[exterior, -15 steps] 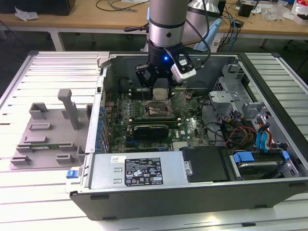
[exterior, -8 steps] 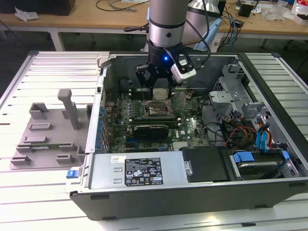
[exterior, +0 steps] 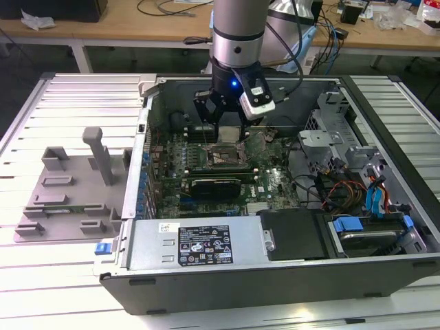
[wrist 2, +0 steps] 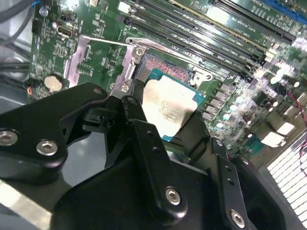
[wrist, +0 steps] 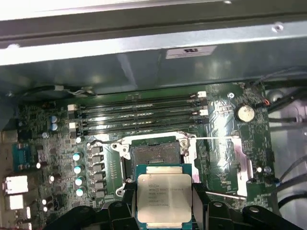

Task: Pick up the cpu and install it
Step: 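Place the cpu into insertion slot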

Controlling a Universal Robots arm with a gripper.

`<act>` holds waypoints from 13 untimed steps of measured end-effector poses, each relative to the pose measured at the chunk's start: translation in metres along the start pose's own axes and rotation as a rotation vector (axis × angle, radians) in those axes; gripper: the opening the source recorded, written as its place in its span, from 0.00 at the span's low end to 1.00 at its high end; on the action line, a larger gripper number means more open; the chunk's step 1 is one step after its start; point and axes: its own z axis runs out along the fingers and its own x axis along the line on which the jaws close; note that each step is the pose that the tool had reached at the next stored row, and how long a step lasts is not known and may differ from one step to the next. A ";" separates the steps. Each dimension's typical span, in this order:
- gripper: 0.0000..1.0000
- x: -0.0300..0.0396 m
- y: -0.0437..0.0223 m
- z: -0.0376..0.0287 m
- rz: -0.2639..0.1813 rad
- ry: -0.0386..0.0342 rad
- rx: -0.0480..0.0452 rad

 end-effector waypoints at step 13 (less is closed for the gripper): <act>0.55 0.0000 0.0000 0.0008 0.327 -0.0116 0.0050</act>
